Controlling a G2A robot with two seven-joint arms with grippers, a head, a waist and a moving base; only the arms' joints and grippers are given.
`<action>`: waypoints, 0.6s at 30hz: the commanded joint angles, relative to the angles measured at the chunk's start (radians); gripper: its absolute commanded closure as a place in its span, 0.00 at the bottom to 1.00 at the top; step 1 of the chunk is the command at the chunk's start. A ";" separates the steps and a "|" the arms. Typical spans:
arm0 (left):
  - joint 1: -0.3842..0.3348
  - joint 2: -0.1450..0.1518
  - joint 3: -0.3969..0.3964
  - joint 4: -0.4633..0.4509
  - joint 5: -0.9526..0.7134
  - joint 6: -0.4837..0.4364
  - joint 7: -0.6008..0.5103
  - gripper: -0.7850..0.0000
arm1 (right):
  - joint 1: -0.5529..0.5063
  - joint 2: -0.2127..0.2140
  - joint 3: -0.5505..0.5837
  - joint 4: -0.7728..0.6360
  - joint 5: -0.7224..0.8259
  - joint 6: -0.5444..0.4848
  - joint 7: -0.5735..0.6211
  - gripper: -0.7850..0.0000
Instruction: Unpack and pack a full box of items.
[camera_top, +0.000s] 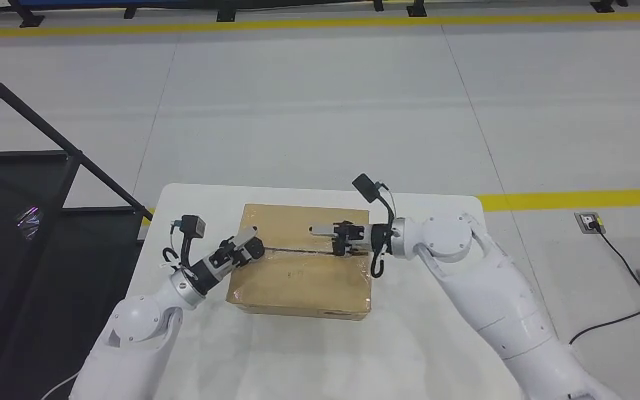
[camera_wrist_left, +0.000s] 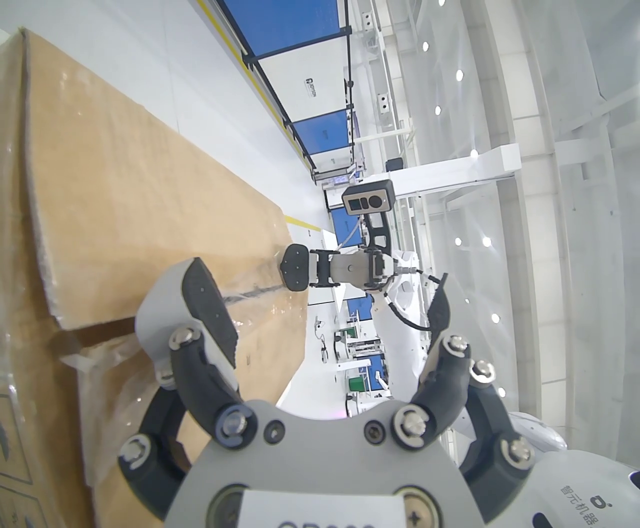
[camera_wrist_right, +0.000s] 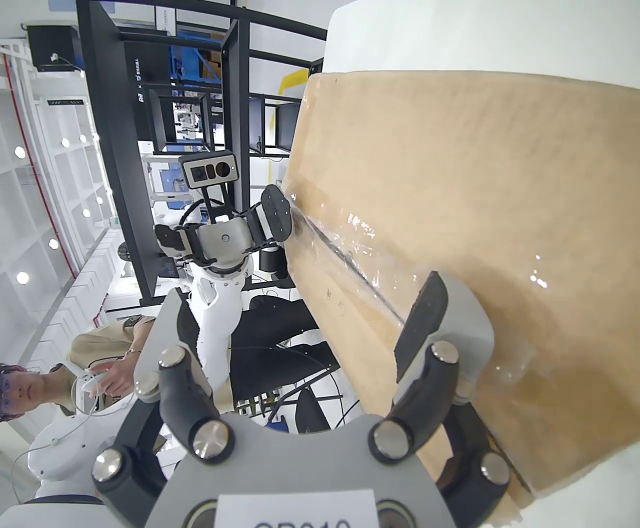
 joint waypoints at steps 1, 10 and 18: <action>0.002 0.000 -0.002 -0.002 0.000 -0.002 0.001 0.00 | -0.023 0.008 0.019 -0.025 -0.010 0.009 0.000 0.00; 0.033 0.009 -0.056 -0.002 -0.021 -0.017 0.001 0.00 | -0.073 0.018 0.055 -0.052 -0.012 0.012 -0.052 0.00; 0.104 0.024 -0.152 -0.016 -0.051 -0.060 0.007 0.00 | -0.074 0.006 0.036 -0.035 0.024 -0.024 -0.073 0.00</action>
